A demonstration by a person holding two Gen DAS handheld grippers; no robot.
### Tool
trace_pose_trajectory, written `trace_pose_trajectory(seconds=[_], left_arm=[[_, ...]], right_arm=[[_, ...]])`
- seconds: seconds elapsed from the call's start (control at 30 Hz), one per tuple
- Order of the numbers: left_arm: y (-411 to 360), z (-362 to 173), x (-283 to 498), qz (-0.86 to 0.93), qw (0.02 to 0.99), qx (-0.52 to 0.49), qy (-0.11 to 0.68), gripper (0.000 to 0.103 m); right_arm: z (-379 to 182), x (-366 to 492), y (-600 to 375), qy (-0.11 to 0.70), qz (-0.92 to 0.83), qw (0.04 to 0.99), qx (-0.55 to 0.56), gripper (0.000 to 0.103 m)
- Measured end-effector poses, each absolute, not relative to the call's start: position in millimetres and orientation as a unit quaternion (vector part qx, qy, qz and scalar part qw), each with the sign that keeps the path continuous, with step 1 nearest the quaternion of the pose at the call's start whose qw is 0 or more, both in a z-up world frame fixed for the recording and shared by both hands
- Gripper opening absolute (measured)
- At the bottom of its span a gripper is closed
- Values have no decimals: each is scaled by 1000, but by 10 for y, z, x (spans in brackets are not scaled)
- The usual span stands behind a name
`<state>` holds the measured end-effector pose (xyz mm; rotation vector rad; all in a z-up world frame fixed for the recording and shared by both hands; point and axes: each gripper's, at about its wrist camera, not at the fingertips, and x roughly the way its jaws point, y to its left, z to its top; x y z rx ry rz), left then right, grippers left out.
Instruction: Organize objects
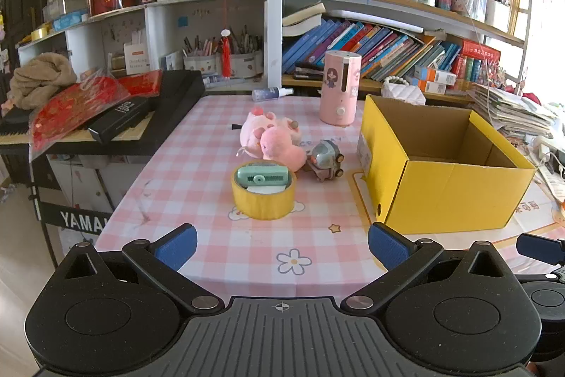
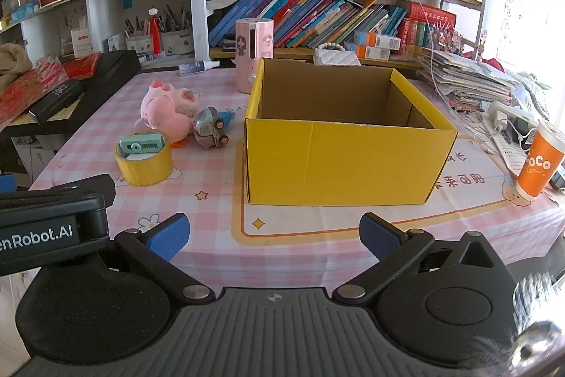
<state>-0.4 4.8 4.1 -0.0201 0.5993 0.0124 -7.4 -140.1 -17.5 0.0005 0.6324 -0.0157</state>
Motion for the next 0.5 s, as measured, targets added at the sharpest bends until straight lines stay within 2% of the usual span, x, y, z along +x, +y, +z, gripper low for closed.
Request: trace_pose_trajectory(seconds=[0.5], left_arm=[[107, 16, 84, 7, 954, -6, 298, 103]], right_arm=[[-211, -21, -1386, 315, -8, 949, -2, 103]])
